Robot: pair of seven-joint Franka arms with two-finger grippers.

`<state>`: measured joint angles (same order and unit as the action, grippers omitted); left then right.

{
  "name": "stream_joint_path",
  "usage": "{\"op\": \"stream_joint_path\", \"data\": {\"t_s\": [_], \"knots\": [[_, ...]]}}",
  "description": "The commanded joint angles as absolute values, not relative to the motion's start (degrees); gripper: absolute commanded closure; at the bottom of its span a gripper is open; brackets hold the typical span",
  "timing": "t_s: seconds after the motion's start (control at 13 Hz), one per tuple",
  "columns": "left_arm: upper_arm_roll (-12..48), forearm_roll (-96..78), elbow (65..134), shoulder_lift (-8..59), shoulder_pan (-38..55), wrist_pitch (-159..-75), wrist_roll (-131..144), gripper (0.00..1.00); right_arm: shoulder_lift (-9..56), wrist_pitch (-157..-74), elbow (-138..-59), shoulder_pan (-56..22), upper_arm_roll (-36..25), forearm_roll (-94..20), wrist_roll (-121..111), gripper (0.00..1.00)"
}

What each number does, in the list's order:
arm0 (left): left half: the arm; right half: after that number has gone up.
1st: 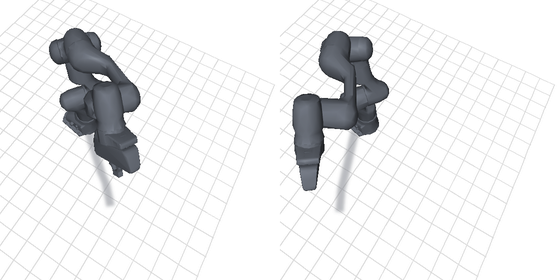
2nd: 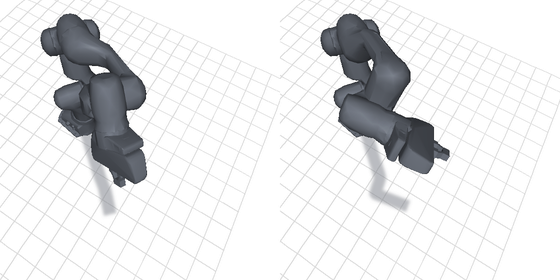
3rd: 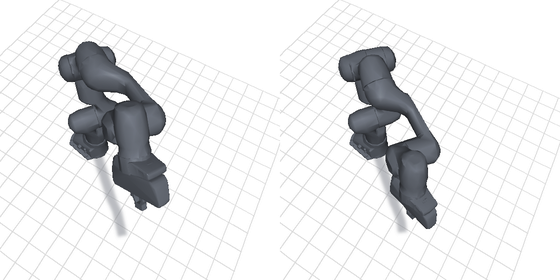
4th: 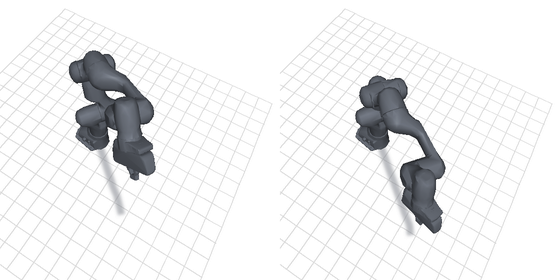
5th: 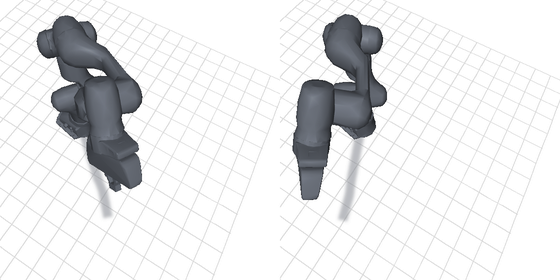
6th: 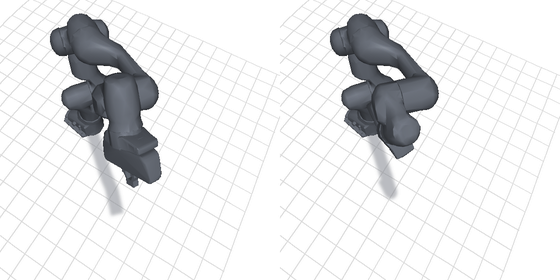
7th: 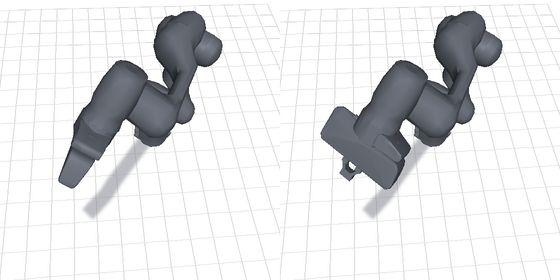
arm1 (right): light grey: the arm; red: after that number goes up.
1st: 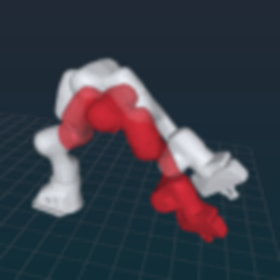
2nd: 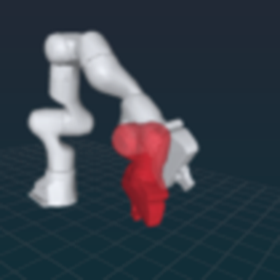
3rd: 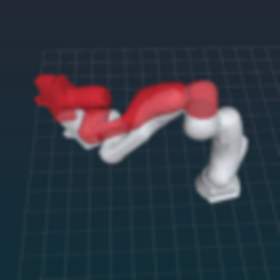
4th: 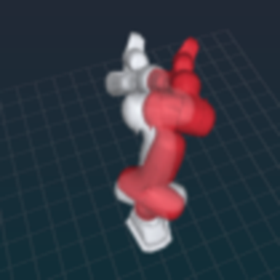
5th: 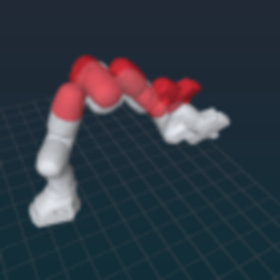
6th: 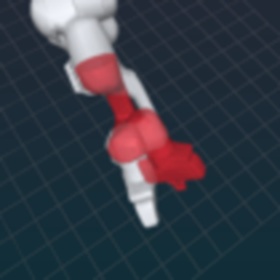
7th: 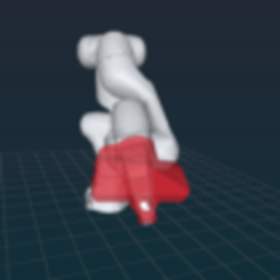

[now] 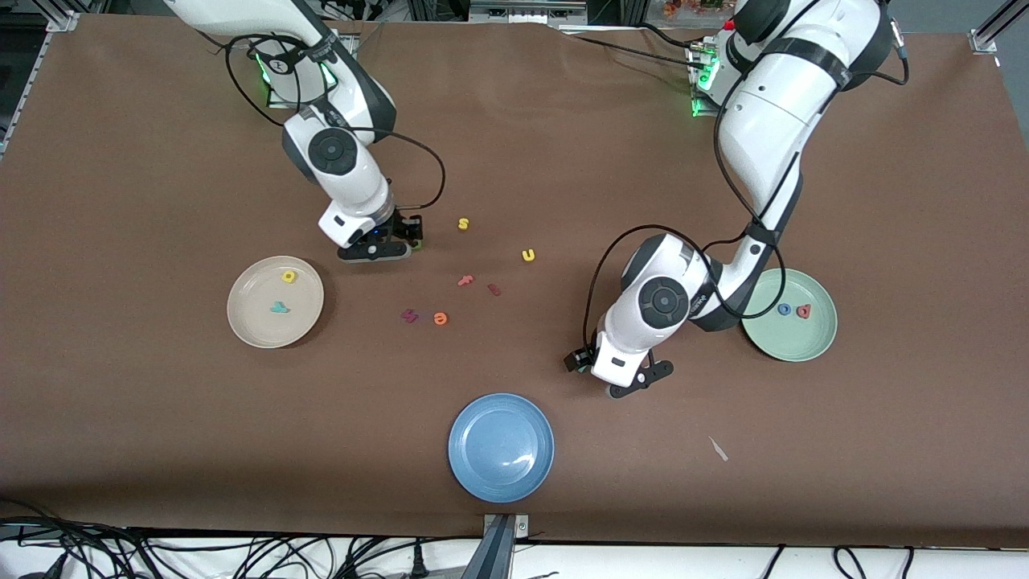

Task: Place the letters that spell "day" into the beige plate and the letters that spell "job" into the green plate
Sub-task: 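Grasp the cyan stick with the left gripper while the right gripper grasps the green q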

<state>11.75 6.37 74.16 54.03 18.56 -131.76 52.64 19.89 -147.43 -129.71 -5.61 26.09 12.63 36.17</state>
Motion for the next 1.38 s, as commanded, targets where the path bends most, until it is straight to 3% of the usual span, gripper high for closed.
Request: {"op": "stream_joint_path", "data": {"t_s": [0.0,0.23,0.46,0.85,1.15,1.31], "knots": [[4.76,6.42,71.02,55.72,25.74,-131.75,49.75,0.05,21.35,-149.76,-130.17,-6.24,26.19,12.39,36.56,0.32],[4.57,6.50,70.84,56.25,26.62,-131.84,48.96,0.07,21.97,-149.85,-130.43,-6.94,26.19,16.59,35.95,0.29],[4.39,10.70,70.75,57.74,26.89,-131.92,48.34,0.18,22.67,-151.51,-131.48,-6.94,26.19,21.70,35.07,0.26],[4.39,13.36,68.73,58.71,26.89,-131.92,47.99,0.19,24.08,-154.60,-132.36,-6.94,26.19,22.32,35.16,0.26],[4.22,14.68,68.29,58.89,26.46,-134.02,48.16,0.22,24.78,-158.90,-134.38,-6.94,26.10,22.41,35.16,0.35],[4.22,14.68,68.64,58.89,26.72,-134.21,48.25,0.30,24.87,-158.91,-134.38,-6.86,26.02,22.59,35.16,0.41]]}}
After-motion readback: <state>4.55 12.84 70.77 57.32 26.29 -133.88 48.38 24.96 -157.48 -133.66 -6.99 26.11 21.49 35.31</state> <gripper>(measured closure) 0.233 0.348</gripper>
